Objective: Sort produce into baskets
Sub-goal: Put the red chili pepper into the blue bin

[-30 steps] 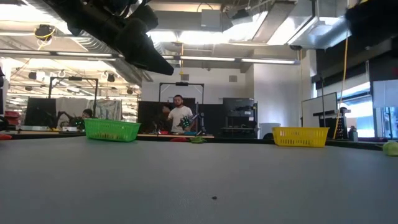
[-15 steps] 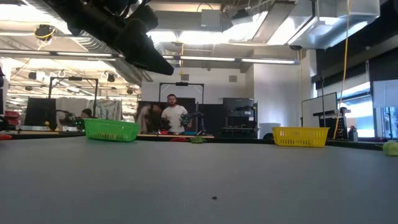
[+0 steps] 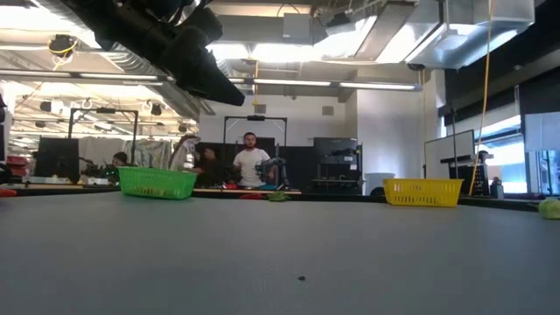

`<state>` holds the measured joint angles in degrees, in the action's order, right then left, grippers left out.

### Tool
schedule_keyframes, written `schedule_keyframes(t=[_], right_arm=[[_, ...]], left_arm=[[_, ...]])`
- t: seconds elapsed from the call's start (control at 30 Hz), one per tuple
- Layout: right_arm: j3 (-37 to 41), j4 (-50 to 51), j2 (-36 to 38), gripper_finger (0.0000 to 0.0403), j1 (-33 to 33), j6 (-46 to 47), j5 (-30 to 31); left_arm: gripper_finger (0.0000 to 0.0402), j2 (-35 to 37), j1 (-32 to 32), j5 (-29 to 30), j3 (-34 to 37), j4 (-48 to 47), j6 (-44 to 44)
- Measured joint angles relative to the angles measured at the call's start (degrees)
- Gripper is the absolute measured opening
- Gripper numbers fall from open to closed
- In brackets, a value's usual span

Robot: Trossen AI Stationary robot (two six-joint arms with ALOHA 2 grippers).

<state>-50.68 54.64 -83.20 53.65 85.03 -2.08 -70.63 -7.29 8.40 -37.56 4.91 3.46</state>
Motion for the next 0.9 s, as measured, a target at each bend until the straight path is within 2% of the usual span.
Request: schedule_keyframes(t=[0.17, 0.27, 0.47, 0.57, 0.63, 0.73, 0.9], right_arm=[[0.0, 0.23, -0.77, 0.0046, 0.0, 0.0, -0.05], [0.0, 0.59, -0.61, 0.0079, 0.0, -0.02, -0.17], [-0.26, 2.18, 0.7, 0.0149, -1.16, -4.14, -5.02], [-2.39, 3.28, 3.24, 0.017, -2.86, -6.01, -4.32], [-3.83, 3.64, 4.84, 0.0178, -4.42, -7.52, -1.04], [-5.92, 3.87, 6.67, 0.0183, -7.18, -11.12, 7.04], [-7.62, 3.6, 7.51, 0.0184, -13.81, -23.4, 19.28]], left_arm=[[0.015, 0.0, 0.0, 0.0, 0.0, 0.0, -0.02], [0.015, 0.0, 0.0, 0.0, 0.0, 0.02, -0.04], [0.015, 0.0, 0.02, -0.04, 0.0, 0.4, -1.58], [0.015, 0.02, 0.15, -0.37, 0.0, 0.84, -3.42], [0.015, 0.02, 0.15, -0.37, 0.0, 1.5, -3.32], [0.016, 0.02, 0.07, 0.18, 0.0, 2.16, -3.82], [0.0219, 0.02, -0.14, 2.27, -0.01, 1.62, -6.21]])
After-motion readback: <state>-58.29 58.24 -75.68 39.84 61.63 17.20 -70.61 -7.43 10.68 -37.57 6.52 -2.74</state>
